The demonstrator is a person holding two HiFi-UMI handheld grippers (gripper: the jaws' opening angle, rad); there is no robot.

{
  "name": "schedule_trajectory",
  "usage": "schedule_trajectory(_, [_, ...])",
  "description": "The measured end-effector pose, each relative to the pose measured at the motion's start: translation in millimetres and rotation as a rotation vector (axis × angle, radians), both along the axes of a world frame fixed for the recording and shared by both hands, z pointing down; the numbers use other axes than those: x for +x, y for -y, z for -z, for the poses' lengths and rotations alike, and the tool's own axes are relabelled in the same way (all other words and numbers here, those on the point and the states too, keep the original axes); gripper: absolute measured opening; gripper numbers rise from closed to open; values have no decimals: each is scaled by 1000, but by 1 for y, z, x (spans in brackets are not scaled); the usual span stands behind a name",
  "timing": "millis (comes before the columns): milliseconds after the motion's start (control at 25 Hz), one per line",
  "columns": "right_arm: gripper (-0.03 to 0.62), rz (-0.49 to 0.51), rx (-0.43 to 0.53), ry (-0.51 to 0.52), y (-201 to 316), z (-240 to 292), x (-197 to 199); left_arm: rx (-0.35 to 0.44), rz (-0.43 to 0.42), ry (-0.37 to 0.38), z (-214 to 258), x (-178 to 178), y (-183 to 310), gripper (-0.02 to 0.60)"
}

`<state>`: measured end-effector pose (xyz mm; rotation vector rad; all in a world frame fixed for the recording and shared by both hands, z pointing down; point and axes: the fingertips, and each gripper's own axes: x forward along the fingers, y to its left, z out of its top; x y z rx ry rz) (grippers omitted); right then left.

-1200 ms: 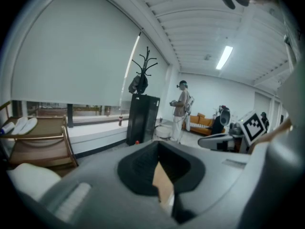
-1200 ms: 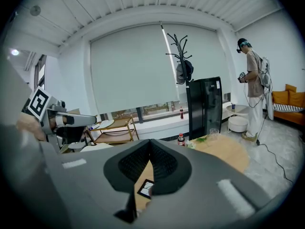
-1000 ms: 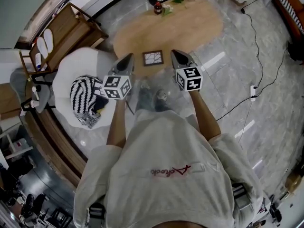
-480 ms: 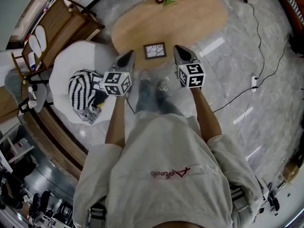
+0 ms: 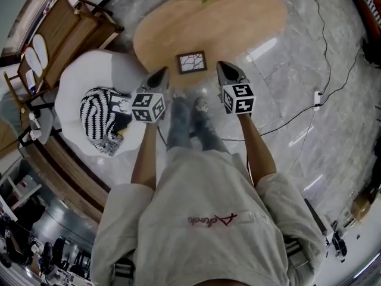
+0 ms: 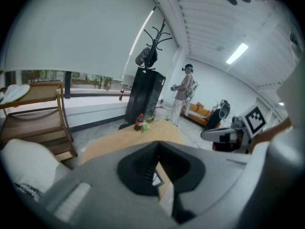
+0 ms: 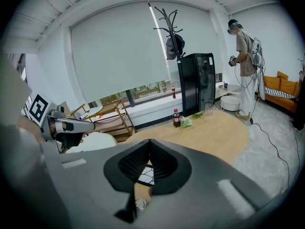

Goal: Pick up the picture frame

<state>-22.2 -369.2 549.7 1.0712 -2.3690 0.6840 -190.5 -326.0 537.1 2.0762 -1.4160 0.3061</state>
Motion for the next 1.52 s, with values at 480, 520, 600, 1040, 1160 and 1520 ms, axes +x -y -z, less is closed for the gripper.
schedule_trajectory(480, [6,-23,-96,-20,4,-83,8,-97,15,-11,-84,0,6,0])
schedule_trajectory(520, [6,-26,-105,-22,2,-90,9,-105,14,-12,-90,0,5,0])
schedule_trajectory(600, [6,-27,-124,-28,-2,-107,9,-121,15,-14,-106,-1,3,0])
schedule_trajectory(1040, [6,3,-207,-50,-34,-183,18,-203,19,-13,-185,9,-21,0])
schedule_trajectory(1160, [6,12,-227,-55,-43,-202,20,-219,17,-13,-202,13,-28,0])
schedule_trajectory(1520, [6,33,-275,-67,-69,-247,29,-260,20,-22,-253,25,-47,0])
